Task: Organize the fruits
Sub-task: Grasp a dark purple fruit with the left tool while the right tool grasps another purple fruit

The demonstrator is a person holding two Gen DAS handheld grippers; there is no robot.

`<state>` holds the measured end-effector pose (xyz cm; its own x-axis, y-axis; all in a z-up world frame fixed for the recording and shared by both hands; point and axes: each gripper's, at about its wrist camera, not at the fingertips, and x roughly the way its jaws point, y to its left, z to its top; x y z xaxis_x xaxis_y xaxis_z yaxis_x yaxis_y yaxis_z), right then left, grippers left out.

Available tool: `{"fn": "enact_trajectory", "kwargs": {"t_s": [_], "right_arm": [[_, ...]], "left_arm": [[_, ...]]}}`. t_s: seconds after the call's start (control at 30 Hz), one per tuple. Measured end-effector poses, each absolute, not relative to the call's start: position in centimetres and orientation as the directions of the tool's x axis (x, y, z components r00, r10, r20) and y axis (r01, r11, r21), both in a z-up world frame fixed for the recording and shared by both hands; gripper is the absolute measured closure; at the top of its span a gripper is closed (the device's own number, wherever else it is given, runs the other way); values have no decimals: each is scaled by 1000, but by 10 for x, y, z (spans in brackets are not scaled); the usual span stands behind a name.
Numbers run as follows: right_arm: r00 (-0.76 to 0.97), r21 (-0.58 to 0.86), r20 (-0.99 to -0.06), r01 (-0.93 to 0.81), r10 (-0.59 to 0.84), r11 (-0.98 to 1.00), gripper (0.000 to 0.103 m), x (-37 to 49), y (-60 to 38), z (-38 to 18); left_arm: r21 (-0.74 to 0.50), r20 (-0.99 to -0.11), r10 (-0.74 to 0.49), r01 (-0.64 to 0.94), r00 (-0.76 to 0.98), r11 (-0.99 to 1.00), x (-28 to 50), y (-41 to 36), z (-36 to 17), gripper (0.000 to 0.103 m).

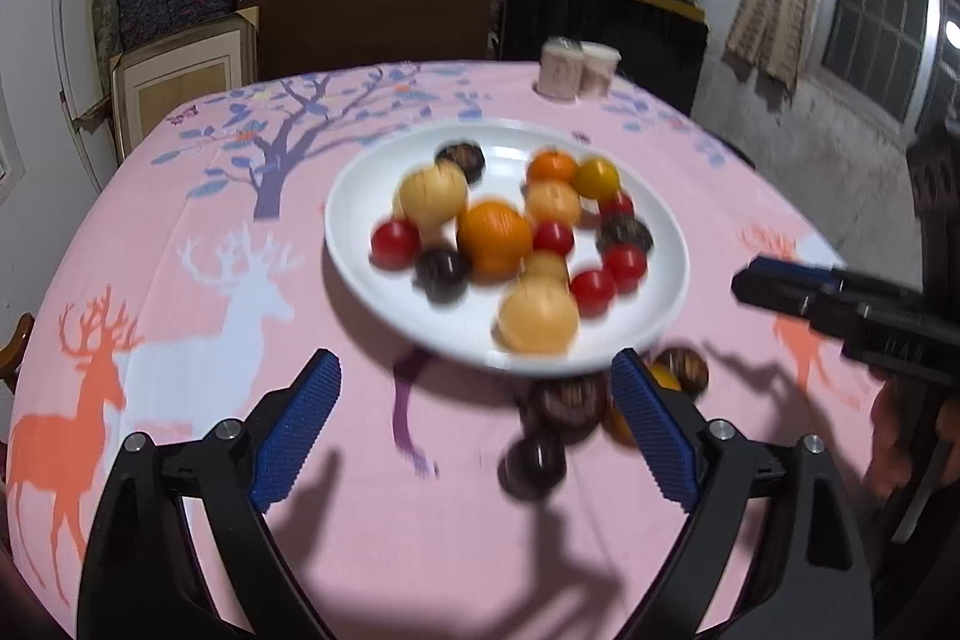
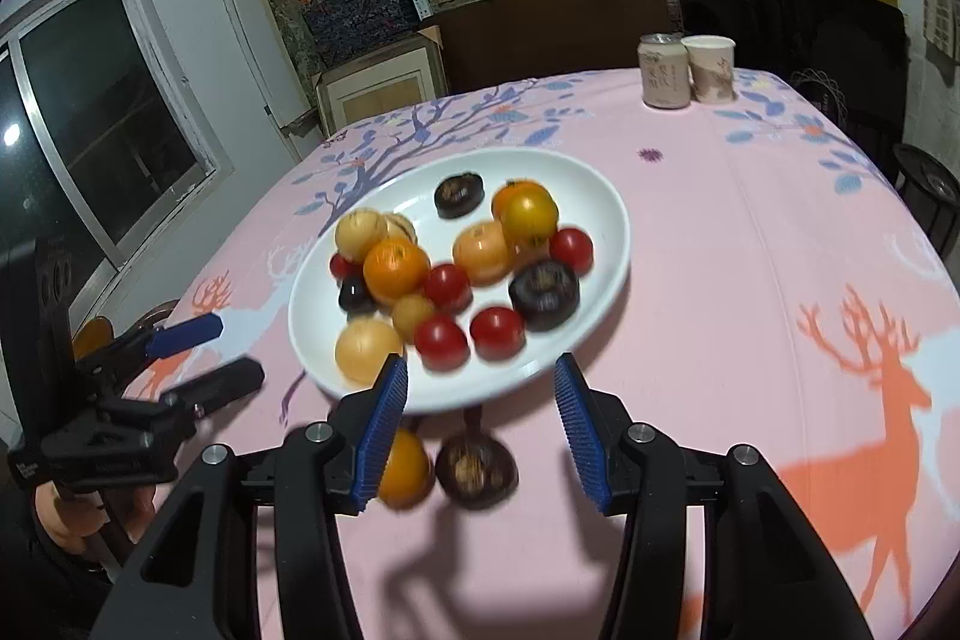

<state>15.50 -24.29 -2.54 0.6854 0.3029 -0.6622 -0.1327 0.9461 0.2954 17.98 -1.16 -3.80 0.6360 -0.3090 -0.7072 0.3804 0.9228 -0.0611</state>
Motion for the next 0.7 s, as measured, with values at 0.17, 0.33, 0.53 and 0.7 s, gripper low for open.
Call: {"fn": "enact_trajectory", "kwargs": {"t_s": [0.17,0.33,0.53,0.7], "right_arm": [[678,319,-665,-121,313,940,51,132,-239,-43],[682,277,-673,-127,287,953,51,120,-233,-51],[671,277,-689,-106,275,955,51,120,-238,-56],[635,222,-733,-116,245,968,51,126,-229,-64]], "left_arm": [[-10,-778,-249,385,577,923,167,-23,-71,14],[87,-790,-179,396,586,914,167,-37,-87,18],[8,-790,-269,449,551,894,169,-39,-86,76],[-87,-734,-363,450,574,889,165,-27,-74,76]]}}
